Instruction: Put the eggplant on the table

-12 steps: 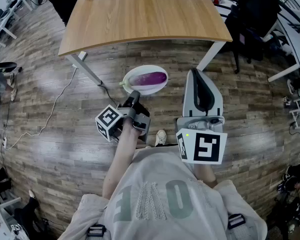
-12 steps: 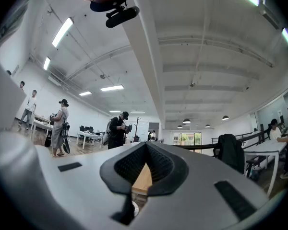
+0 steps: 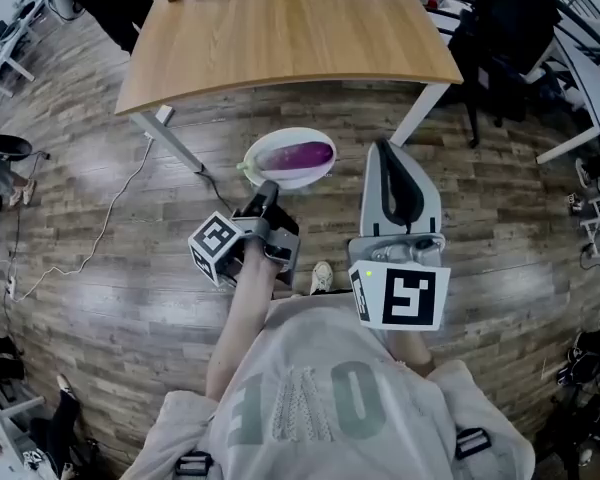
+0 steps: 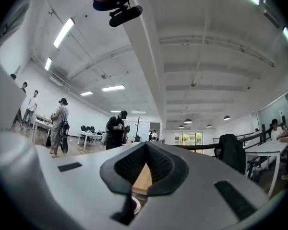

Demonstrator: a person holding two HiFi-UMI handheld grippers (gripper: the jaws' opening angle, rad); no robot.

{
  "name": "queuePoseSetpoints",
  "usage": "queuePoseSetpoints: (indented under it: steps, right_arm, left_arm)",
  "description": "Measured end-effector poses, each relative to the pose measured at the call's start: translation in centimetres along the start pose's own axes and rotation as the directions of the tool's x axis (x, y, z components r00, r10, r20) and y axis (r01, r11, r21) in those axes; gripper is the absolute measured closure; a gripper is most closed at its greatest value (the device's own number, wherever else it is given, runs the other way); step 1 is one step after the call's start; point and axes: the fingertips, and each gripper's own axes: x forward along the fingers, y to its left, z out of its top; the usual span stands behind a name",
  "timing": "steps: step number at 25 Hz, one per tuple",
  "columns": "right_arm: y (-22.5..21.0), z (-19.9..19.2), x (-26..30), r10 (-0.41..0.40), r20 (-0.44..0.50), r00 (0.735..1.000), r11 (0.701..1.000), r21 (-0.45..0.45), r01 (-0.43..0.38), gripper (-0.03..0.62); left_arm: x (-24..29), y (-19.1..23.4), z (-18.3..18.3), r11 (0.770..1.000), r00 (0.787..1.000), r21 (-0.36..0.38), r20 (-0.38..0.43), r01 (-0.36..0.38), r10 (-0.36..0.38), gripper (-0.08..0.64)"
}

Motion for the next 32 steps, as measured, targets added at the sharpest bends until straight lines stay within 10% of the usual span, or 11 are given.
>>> queuePoseSetpoints:
  steps: [32]
  right_arm:
    - [-4.8,-3.6,3.0,0.061,0.001,0.998,0.994,0.096,-0.061,0.574]
  left_arm:
    - [6.0,-1.5,-0.9,0.999,0.999,0.045,0.037,-0.012,0.011,0.541]
